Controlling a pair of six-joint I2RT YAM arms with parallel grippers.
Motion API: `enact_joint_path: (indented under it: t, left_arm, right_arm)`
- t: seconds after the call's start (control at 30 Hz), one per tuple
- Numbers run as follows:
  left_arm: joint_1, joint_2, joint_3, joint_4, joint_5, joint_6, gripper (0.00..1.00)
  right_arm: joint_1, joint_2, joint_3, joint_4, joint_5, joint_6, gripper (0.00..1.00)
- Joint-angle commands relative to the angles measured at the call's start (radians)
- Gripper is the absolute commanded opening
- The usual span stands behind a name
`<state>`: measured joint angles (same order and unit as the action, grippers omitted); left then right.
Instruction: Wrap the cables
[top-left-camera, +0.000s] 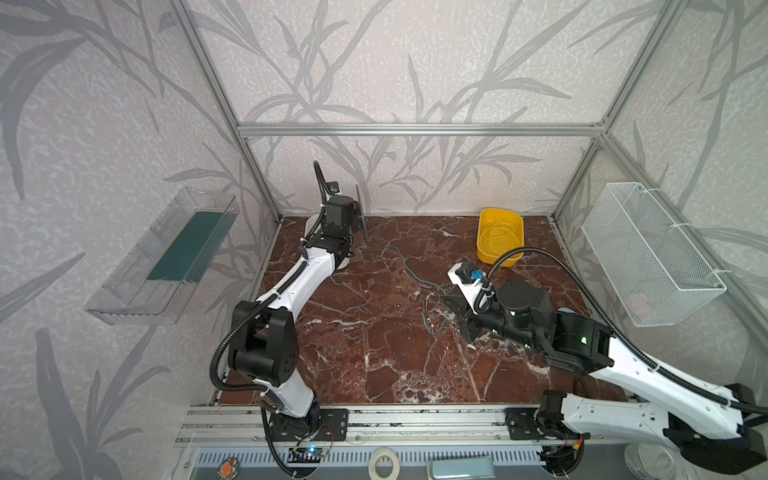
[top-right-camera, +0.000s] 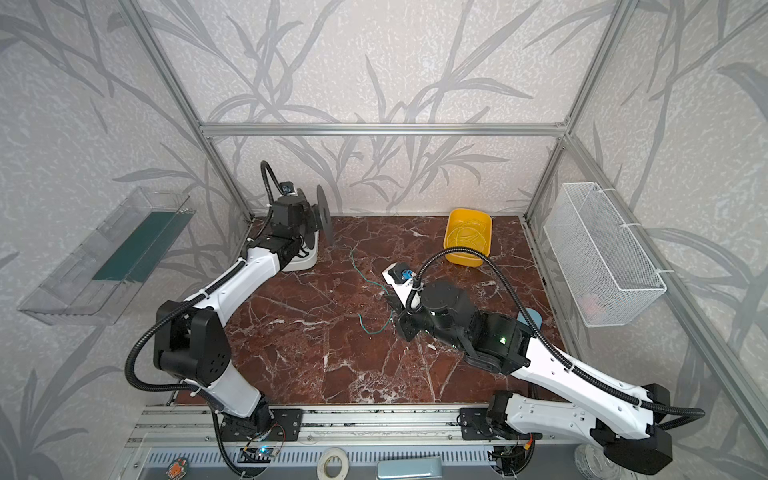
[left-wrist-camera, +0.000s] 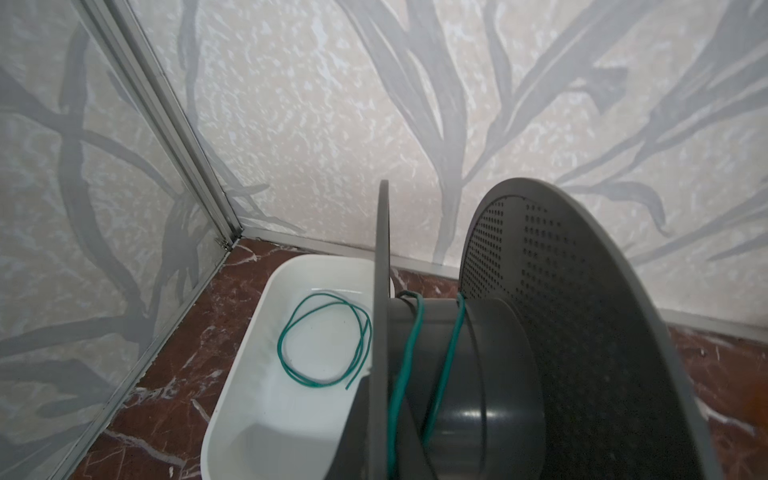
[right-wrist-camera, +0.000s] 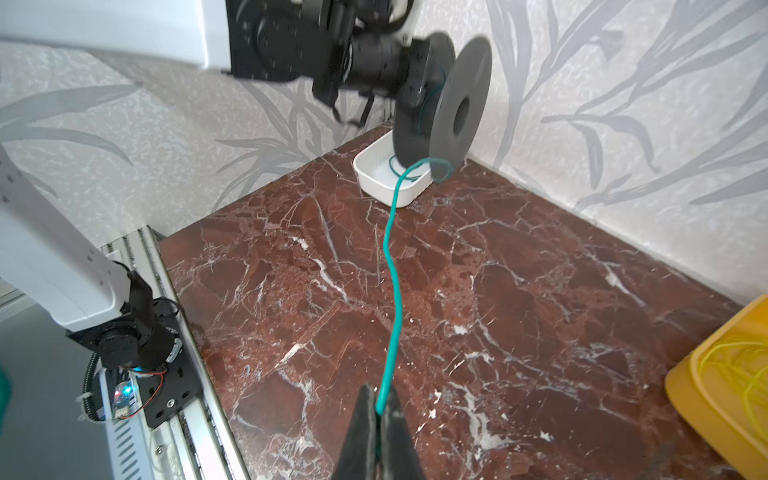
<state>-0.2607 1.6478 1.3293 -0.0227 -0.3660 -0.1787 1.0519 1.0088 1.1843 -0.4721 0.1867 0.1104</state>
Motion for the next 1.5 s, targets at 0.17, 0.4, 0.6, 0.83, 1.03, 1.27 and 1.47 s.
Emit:
enact_joint_path:
  t: [0.17, 0.4, 0.6, 0.83, 1.03, 1.27, 1.47]
  left_arm:
    - [-0.101, -0.136, -0.113, 0.106, -0.051, 0.153, 0.00]
    - [-0.144, -0.143, -0.156, 0.084, -0.070, 0.204, 0.00]
    - [-0.199, -0.161, -0.203, 0.072, -0.050, 0.246, 0.00]
    - [-0.303, -0.204, -0.261, 0.023, -0.055, 0.272, 0.00]
    - [-0.391, -0.250, -0.335, 0.017, -0.103, 0.271, 0.00]
    - [-0.419, -0.228, -0.350, 0.023, -0.138, 0.214, 0.00]
    - [-0.416, -0.137, -0.301, 0.025, -0.245, 0.124, 0.00]
  right_arm:
    - [-0.143, 0.098, 0.266, 0.017, -0.087, -0.097, 0.00]
    - [-0.211, 0.151, 0.416, 0.023, -0.177, -0.071, 0.00]
    - [-0.301, 0.231, 0.486, 0.058, -0.294, 0.007, 0.00]
    - [-0.382, 0.329, 0.561, 0.116, -0.396, 0.084, 0.00]
    - [-0.497, 0.387, 0.606, 0.168, -0.513, 0.191, 0.00]
    - [-0.535, 0.346, 0.502, 0.345, -0.694, 0.421, 0.00]
    - [-0.478, 0.267, 0.365, 0.469, -0.709, 0.553, 0.00]
